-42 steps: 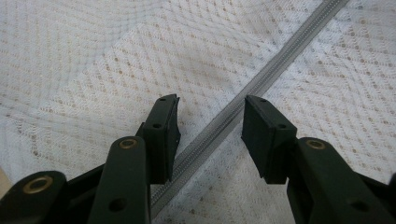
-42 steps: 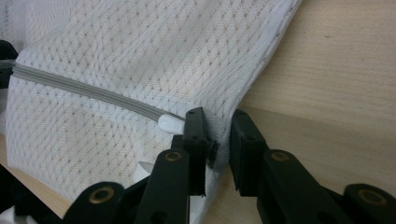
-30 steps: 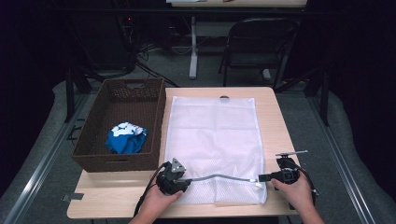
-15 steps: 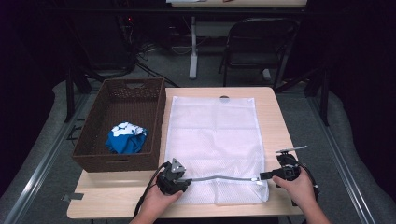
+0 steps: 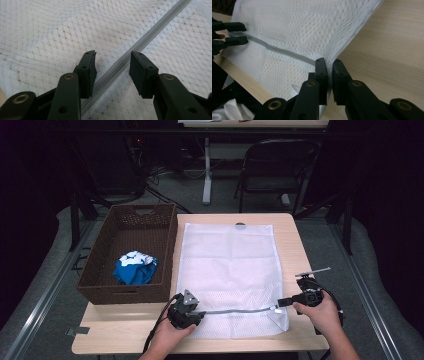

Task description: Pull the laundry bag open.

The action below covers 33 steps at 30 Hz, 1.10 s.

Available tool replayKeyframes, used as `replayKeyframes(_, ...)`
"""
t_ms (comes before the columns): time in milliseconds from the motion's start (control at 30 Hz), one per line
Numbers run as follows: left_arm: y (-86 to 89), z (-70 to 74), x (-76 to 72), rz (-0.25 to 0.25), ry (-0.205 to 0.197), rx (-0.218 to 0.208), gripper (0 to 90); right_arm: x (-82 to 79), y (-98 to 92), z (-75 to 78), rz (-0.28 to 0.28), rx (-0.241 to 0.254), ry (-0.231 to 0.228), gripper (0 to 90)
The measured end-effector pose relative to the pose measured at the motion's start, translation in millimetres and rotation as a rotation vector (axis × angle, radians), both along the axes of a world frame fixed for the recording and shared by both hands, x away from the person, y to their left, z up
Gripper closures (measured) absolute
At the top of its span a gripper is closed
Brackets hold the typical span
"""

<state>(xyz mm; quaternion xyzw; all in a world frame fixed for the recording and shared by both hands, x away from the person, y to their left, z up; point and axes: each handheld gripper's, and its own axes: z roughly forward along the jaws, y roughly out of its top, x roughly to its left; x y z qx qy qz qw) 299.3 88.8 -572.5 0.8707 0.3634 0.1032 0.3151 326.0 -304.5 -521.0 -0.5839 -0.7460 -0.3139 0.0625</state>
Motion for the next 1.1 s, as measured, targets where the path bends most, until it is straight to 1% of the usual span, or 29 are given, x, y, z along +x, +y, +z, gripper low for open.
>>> replayKeyframes(133, 0.0, -0.2, 0.0, 0.000, -0.002, -0.001, 56.2, 1.0, 2.6, 6.4, 0.012, 0.018, -0.007, 84.3)
replayKeyframes(200, 0.0, -0.1, 0.1, 0.000, -0.002, -0.001, 56.3, 1.9, 4.2, 9.4, 0.023, 0.014, -0.011, 84.3)
replayKeyframes(333, 0.0, -0.2, 0.1, 0.001, -0.002, -0.001, 56.5, 3.1, 8.9, 14.1, 0.028, 0.020, -0.012, 84.4)
replayKeyframes(467, 0.0, -0.3, 0.2, 0.002, -0.001, -0.003, 56.9, 4.2, 12.8, 16.9, 0.030, 0.038, -0.024, 84.6)
replayKeyframes(633, -0.1, -0.3, 0.3, 0.002, -0.001, -0.004, 57.1, 4.1, 14.4, 15.5, 0.030, 0.052, -0.032, 84.8)
replayKeyframes(800, -0.2, -0.6, 0.3, 0.000, -0.004, -0.006, 57.2, 5.4, 15.4, 12.8, 0.025, 0.086, -0.020, 84.9)
replayKeyframes(933, -0.3, -0.8, 0.6, 0.002, -0.004, -0.010, 57.4, 6.4, 18.7, 11.8, 0.045, 0.092, -0.023, 84.8)
replayKeyframes(1000, -0.4, -0.9, 0.6, 0.002, -0.005, -0.010, 57.4, 6.5, 20.8, 12.4, 0.052, 0.106, -0.025, 84.8)
replayKeyframes(1067, -0.5, 0.0, 0.8, 0.008, 0.001, -0.011, 57.8, 6.6, 22.6, 12.7, 0.064, 0.108, -0.031, 84.7)
replayKeyframes(1100, -0.1, 2.0, 1.0, 0.012, 0.002, -0.019, 60.8, 6.2, 23.4, 13.4, 0.061, 0.106, -0.028, 84.8)
